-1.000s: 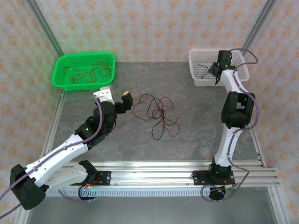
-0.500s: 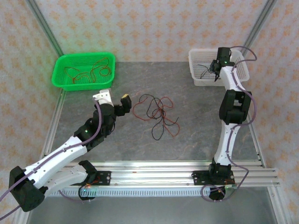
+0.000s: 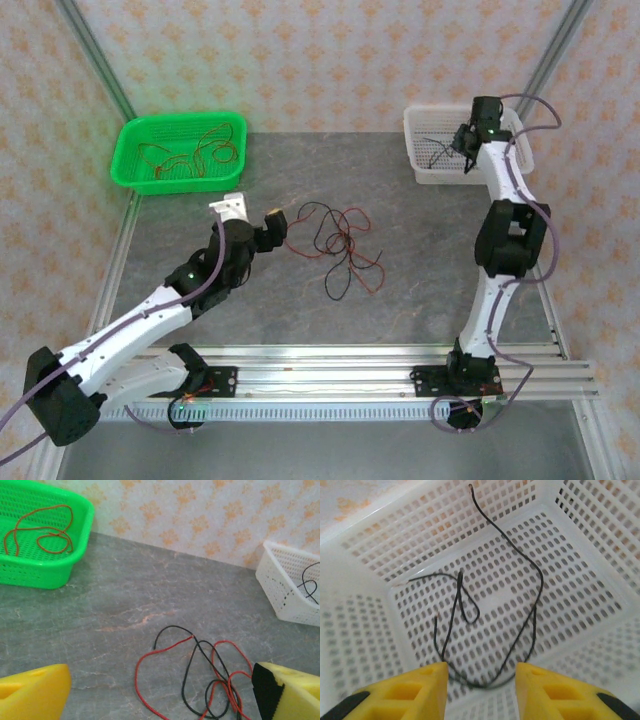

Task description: Untangle the cables

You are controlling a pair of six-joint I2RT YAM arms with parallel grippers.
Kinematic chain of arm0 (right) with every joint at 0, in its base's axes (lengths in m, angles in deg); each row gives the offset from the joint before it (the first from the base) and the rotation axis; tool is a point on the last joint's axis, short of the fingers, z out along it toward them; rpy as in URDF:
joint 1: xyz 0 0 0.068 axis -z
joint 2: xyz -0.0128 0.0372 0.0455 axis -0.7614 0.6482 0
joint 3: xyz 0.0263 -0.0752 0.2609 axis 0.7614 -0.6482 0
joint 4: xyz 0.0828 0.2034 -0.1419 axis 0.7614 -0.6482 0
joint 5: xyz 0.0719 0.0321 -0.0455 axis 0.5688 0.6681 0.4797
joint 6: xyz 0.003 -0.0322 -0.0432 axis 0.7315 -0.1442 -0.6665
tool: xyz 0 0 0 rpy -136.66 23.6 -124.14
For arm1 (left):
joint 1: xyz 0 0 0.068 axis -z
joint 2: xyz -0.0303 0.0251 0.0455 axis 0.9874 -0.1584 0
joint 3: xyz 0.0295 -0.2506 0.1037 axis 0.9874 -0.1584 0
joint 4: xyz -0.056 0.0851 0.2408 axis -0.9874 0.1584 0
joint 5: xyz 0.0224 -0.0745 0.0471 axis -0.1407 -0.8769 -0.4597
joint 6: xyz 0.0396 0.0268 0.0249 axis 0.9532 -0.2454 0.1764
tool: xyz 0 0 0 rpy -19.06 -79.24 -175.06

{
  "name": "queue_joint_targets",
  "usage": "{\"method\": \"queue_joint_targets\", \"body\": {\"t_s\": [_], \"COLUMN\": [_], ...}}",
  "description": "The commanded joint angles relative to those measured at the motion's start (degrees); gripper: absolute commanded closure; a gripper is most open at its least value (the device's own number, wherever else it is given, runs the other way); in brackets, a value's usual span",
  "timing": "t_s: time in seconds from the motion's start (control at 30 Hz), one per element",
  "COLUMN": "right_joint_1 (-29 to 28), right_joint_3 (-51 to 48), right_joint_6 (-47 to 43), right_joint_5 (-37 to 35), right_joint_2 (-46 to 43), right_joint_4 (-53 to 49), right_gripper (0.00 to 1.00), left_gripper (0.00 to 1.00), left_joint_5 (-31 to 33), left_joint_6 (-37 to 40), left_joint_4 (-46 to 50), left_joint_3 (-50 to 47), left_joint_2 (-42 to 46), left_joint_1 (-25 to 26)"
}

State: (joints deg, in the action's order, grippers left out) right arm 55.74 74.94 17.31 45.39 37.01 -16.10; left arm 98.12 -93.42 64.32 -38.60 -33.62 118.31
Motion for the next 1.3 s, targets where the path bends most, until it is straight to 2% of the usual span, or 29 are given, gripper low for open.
{"method": "queue_joint_targets", "body": {"t_s": [0.0,0.27,0.53,1.0,1.27], "right_joint_1": [-1.30,-7.62,-11.10,-12.12,-12.12], "right_joint_3": [-8.45,-32.02,-44.99,-55.61,-57.87], "right_joint_6": [1.09,0.46,-0.31,-2.42,-2.75], "right_joint_5": [1.55,4.73,12.27,18.91,19.46], "right_joint_2": [-12.39,-32.70,-45.05,-52.16,-54.96], "right_joint_4": [5.13,9.84,9.15,9.63,9.57], "right_gripper": [0.60,0.59,0.56,0.56,0.56], "left_gripper": [0.09,0.18,0.24,0.33,0.36], "left_joint_5": [-3.05,-4.83,-3.87,-4.31,-4.58], "left_joint_6": [-2.41,-8.26,-12.67,-9.66,-8.13], "left_joint_4": [3.70,8.88,13.66,20.23,20.61], "left_joint_3": [2.04,3.12,4.47,20.27,25.84], "left_joint_2": [-2.35,-9.19,-15.34,-42.39,-49.36], "left_joint_1": [-0.25,-0.23,-0.18,-1.54,-3.98]}}
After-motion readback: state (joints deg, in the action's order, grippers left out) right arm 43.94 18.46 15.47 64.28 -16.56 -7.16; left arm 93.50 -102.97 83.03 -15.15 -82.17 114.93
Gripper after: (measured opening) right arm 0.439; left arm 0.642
